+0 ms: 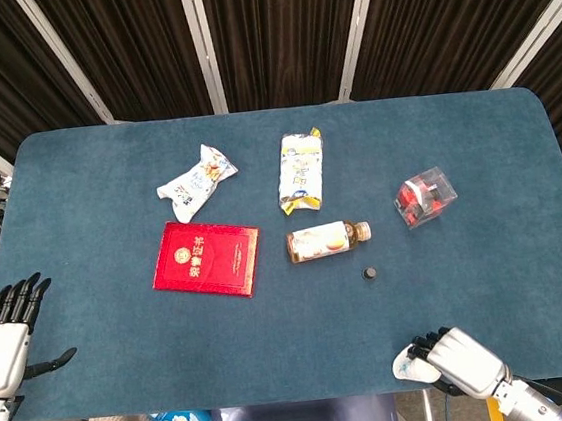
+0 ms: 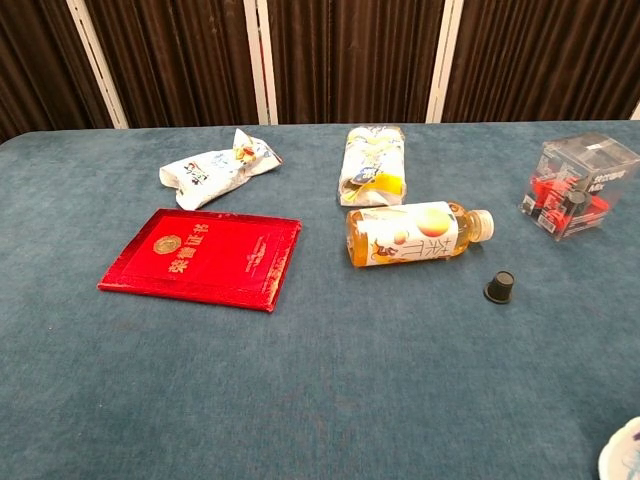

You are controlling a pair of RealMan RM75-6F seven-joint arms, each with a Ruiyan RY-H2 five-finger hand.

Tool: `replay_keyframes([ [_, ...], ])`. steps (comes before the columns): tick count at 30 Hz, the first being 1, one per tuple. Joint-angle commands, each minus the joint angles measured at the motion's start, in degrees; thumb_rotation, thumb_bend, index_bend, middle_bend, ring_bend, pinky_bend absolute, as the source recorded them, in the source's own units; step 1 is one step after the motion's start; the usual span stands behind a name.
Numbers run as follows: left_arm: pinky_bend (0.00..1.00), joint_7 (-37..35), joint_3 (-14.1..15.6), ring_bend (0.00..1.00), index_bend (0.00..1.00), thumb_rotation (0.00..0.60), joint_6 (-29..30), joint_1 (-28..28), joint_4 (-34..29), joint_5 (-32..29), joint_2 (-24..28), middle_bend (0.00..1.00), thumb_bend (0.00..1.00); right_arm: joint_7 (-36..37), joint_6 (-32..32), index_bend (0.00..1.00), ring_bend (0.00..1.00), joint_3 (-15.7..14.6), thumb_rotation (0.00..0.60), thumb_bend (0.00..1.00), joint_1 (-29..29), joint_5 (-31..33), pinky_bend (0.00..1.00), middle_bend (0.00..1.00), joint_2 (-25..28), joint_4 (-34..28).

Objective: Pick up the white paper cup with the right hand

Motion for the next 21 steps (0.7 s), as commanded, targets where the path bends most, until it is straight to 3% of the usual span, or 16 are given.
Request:
replay_keyframes([
  [1,0.0,0.1,0.0,0.0,0.0,0.6,0.0,0.0,0.0,0.0,0.0,0.0,0.0,0.5,1.0,0.44,0.46,0.7,0.6,0.35,0.2,0.4,0.55,0.39,0.5,-0.6],
  [10,0.0,0.2,-0.1,0.0,0.0,0.6,-0.2,-0.1,0.0,-0.2,-0.1,0.0,0.0,0.7,3.4,0.44,0.46,6.4,0.6,0.35,2.0,5.1,0.55,0.39,2.6,-4.8],
  [21,0.0,0.2,-0.1,0.0,0.0,0.6,-0.4,-0.2,0.0,-0.2,-0.1,0.0,0.0,-2.8,-1.8,0.44,0.46,11.6,0.6,0.35,4.6,14.6,0.55,0.39,-0.5,-3.8],
])
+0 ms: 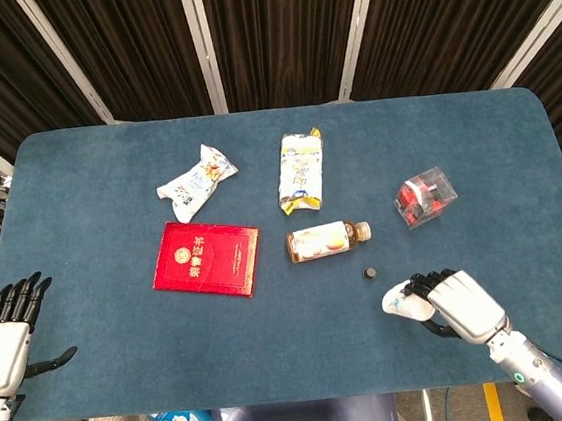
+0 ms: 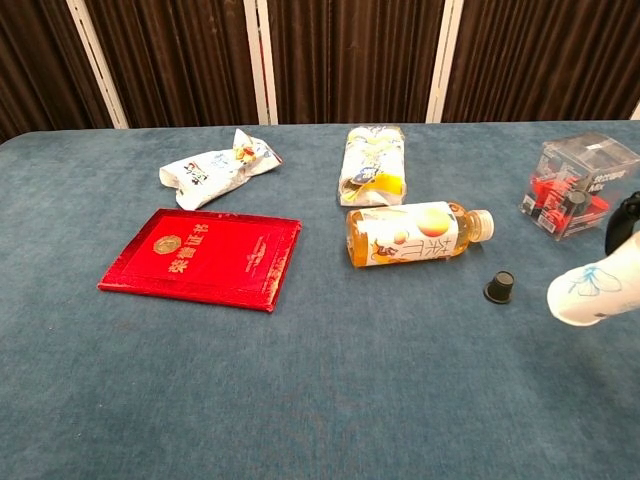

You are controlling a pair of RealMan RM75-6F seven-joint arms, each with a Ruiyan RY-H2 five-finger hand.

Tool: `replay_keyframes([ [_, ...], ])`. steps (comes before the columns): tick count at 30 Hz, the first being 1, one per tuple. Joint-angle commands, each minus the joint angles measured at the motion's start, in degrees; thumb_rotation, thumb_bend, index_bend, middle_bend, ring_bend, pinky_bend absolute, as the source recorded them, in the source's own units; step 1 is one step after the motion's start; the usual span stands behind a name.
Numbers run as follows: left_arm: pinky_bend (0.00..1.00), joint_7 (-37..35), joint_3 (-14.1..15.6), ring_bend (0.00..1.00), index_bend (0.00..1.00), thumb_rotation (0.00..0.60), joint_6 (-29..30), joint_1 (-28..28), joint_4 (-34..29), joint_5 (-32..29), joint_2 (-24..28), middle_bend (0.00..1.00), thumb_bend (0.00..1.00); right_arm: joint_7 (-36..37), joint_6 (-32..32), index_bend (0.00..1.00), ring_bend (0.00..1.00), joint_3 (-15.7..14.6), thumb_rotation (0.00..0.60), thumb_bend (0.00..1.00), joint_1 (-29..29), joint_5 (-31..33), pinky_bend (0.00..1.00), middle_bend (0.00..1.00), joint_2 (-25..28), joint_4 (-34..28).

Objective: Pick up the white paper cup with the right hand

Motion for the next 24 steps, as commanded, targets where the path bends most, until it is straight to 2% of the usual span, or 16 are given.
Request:
replay_keyframes([
  [1,0.0,0.0,0.0,0.0,0.0,0.6,0.0,0.0,0.0,0.1,0.0,0.0,0.0,-2.0,-1.8,0.44,0.46,1.5,0.6,0.35,0.9,2.8,0.55,0.39,-2.5,1.7],
  [13,0.0,-0.3,0.0,0.0,0.0,0.6,-0.2,-0.1,-0.1,-0.1,0.1,0.0,0.0,-6.4,-2.5,0.44,0.46,4.5,0.6,0.35,2.1,8.0,0.55,0.39,-9.6,5.0],
  [24,0.0,-0.4,0.2,0.0,0.0,0.6,-0.3,0.0,-0.5,-0.2,0.2,0.0,0.0,-7.7,-3.1,0.44,0.46,6.0,0.6,0.35,3.5,10.4,0.55,0.39,-12.3,5.3],
])
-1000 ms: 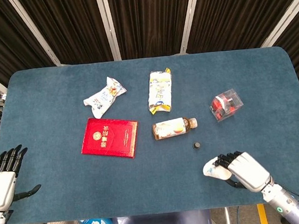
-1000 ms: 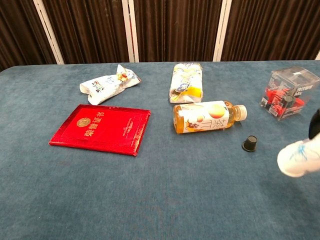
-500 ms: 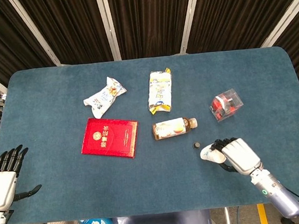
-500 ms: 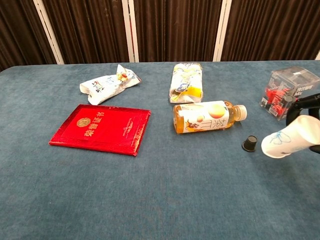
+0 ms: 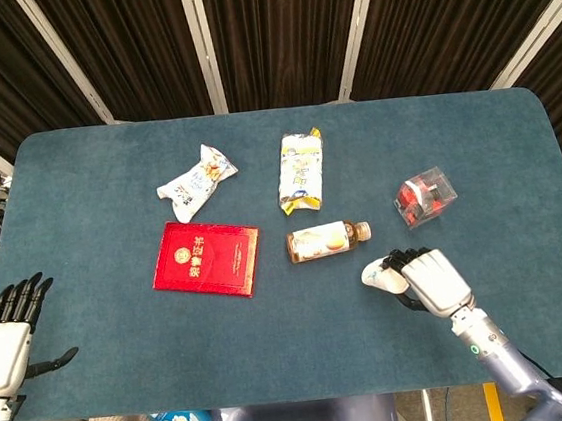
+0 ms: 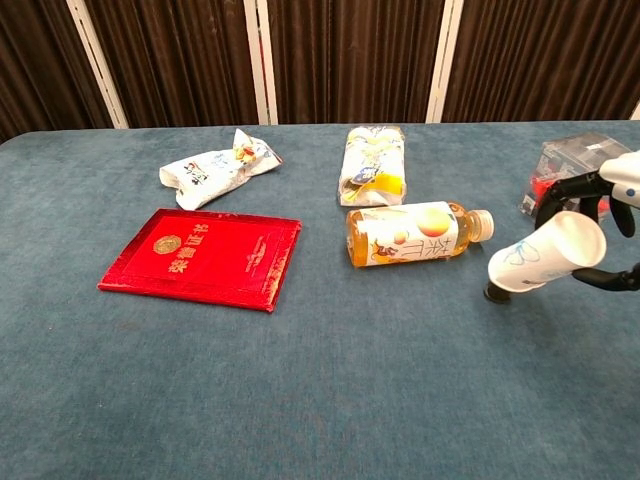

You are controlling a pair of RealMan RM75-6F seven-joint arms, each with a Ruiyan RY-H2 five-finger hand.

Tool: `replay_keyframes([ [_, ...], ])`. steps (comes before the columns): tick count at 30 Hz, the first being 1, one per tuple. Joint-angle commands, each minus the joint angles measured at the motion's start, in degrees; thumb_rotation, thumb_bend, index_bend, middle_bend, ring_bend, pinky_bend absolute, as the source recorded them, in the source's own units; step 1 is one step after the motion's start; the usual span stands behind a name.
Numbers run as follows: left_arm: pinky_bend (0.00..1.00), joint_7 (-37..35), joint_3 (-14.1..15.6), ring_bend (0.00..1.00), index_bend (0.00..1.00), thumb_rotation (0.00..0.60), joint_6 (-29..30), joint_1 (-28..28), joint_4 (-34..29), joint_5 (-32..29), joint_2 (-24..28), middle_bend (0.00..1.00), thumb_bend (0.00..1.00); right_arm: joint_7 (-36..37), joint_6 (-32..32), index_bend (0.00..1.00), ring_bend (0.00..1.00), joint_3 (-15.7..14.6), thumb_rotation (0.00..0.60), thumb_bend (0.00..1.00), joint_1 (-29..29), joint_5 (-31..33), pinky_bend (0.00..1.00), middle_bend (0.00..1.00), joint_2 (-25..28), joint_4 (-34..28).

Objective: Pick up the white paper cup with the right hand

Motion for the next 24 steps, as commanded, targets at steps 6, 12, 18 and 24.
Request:
replay_keyframes([
  [6,0.0,-0.4,-0.1,0.0,0.0,0.6,-0.4,-0.1,-0.3,-0.5,0.2,0.0,0.0,-1.5,-2.3,0.44,0.46,0.6,0.6,0.35,1.4,3.0,0.55,0.39,-2.1,0.7],
  [12,0.0,-0.4,0.0,0.0,0.0,0.6,-0.3,-0.1,-0.4,-0.3,0.2,0.0,0.0,-2.8,-2.8,0.44,0.46,0.6,0.6,0.35,1.9,4.0,0.55,0.39,-3.7,1.8],
  [18,0.0,-0.6,0.0,0.0,0.0,0.6,-0.4,-0.1,-0.4,-0.4,0.2,0.0,0.0,-5.0,-2.8,0.18,0.39,0.8,0.6,0.35,2.3,5.4,0.47,0.34,-5.4,2.5],
  [24,0.0,-1.0,-0.1,0.0,0.0,0.6,-0.5,-0.2,-0.4,-0.5,0.3,0.0,0.0,-10.6,-3.6,0.0,0.18,0.8,0.6,0.34,2.2,8.7,0.33,0.11,-5.0,0.0],
])
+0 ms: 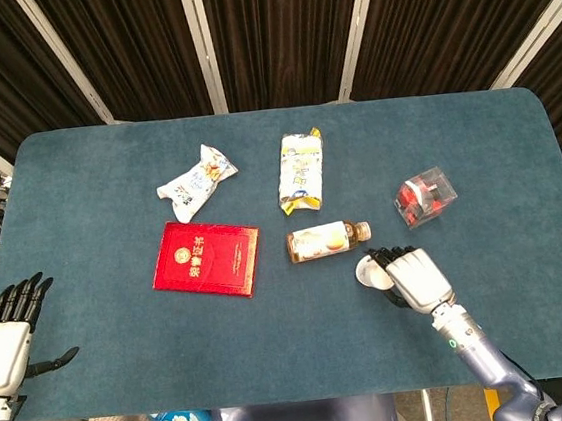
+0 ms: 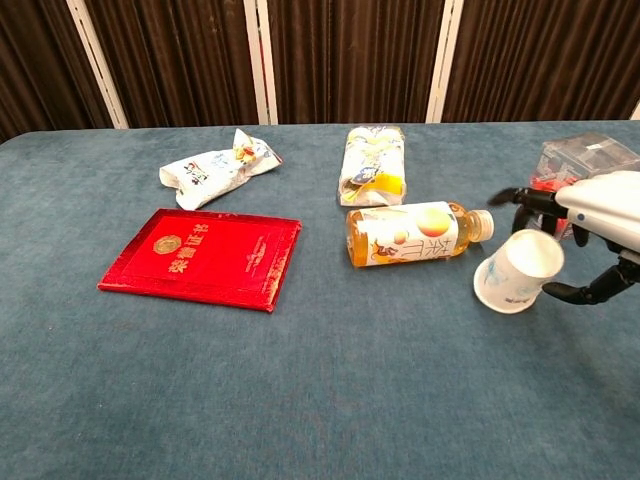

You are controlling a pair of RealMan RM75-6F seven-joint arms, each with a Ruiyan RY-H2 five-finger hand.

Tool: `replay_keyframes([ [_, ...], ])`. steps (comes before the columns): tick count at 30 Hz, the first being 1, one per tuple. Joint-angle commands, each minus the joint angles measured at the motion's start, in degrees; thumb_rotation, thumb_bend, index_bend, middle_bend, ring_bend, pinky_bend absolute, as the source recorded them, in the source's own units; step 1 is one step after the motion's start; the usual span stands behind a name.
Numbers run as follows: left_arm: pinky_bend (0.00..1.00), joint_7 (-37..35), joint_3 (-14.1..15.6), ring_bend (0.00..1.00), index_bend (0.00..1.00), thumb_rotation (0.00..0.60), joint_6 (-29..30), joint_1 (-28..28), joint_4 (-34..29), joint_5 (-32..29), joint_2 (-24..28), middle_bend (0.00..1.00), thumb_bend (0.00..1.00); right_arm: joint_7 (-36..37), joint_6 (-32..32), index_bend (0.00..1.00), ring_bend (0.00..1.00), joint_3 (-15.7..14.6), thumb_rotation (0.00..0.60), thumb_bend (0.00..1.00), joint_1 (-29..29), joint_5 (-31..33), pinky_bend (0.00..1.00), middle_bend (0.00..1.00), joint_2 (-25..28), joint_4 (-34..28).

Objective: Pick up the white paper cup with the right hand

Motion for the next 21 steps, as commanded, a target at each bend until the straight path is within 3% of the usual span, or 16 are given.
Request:
replay_keyframes([
  [1,0.0,-0.1,0.0,0.0,0.0,0.6,0.1,0.0,0.0,0.1,0.0,0.0,0.0,-3.0,-0.1,0.0,0.16,-0.1,0.6,0.34,-0.1,1.6,0.32,0.08,0.5,-1.8],
  [8,0.0,0.0,0.1,0.0,0.0,0.6,0.2,0.1,0.0,0.2,0.0,0.0,0.0,-5.9,3.4,0.0,0.11,-1.6,0.6,0.33,-2.5,1.5,0.29,0.03,5.6,-6.6],
  [17,0.0,-0.1,0.2,0.0,0.0,0.6,0.7,0.2,0.1,0.7,-0.1,0.0,0.0,-1.4,11.2,0.0,0.07,-4.9,0.6,0.33,-8.4,-2.3,0.24,0.02,13.8,-8.5],
  [21,0.0,0.2,0.3,0.0,0.0,0.6,1.2,0.3,0.3,1.4,-0.3,0.0,0.0,2.1,17.9,0.0,0.04,-6.8,0.6,0.33,-13.3,-4.2,0.21,0.0,17.9,-8.9],
])
